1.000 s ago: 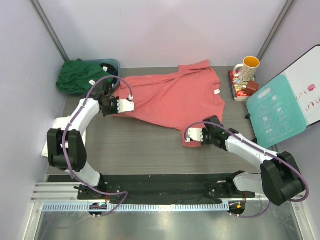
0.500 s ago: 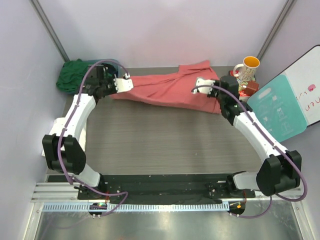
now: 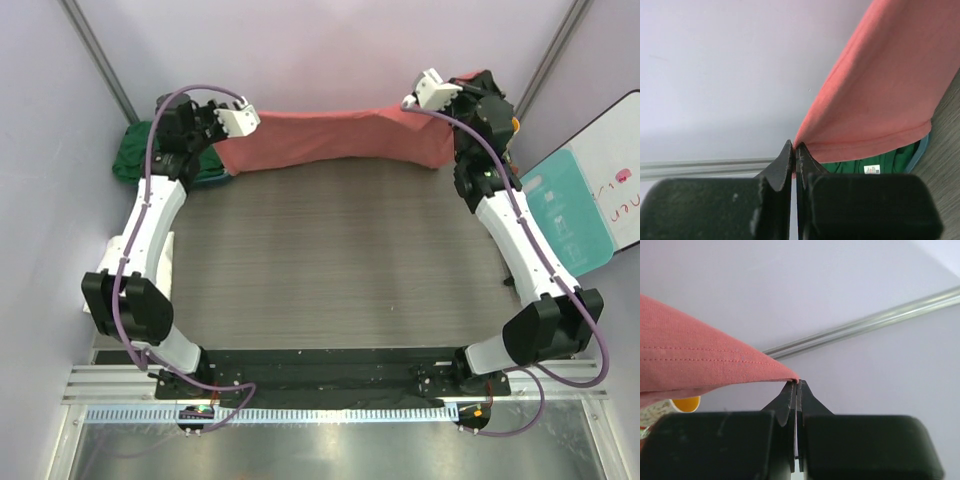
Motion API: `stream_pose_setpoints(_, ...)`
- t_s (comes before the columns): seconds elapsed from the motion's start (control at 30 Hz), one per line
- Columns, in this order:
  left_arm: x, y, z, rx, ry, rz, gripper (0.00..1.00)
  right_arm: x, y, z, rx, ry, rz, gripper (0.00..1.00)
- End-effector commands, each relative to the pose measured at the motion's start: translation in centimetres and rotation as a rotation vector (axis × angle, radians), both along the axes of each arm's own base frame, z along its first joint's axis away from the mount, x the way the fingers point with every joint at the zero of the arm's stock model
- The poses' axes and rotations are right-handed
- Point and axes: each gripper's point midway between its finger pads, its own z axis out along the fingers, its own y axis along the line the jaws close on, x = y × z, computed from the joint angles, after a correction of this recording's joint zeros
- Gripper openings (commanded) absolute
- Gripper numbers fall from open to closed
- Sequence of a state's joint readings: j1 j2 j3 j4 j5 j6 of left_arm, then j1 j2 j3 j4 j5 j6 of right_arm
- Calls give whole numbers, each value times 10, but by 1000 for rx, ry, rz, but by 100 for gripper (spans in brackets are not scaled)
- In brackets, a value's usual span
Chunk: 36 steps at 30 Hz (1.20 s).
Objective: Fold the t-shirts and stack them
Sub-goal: Flatten out the tshirt
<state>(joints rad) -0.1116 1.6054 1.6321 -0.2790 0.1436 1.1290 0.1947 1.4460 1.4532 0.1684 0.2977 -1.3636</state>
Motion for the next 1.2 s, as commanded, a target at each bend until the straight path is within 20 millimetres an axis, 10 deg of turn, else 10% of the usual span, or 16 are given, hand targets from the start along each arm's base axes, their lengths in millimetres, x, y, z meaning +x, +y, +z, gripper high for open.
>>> stream_pose_setpoints(0.0,-40,7,75,-36,-221,10,0,-57,-22,102,64,-325,-66,1)
stream_pose_setpoints(0.27,-99,10,125,-89,-457,-5,0,-135,-35,185,44,-597,-85,1)
stream_pose_setpoints(0.5,-159,15,251,-160,-822,-24,0,-200,-38,254,17,-802,-70,1)
stream_pose_setpoints(0.63,-162,18,280,-95,-885,-9,0,-214,-39,278,-8,-855,-85,1)
stream_pose_setpoints(0.9,-62,56,265,180,-861,64,0,-143,-36,263,-129,-783,-99,1)
stream_pose_setpoints(1.17,19,53,256,296,-820,-22,0,-49,-86,233,-158,-674,-159,1)
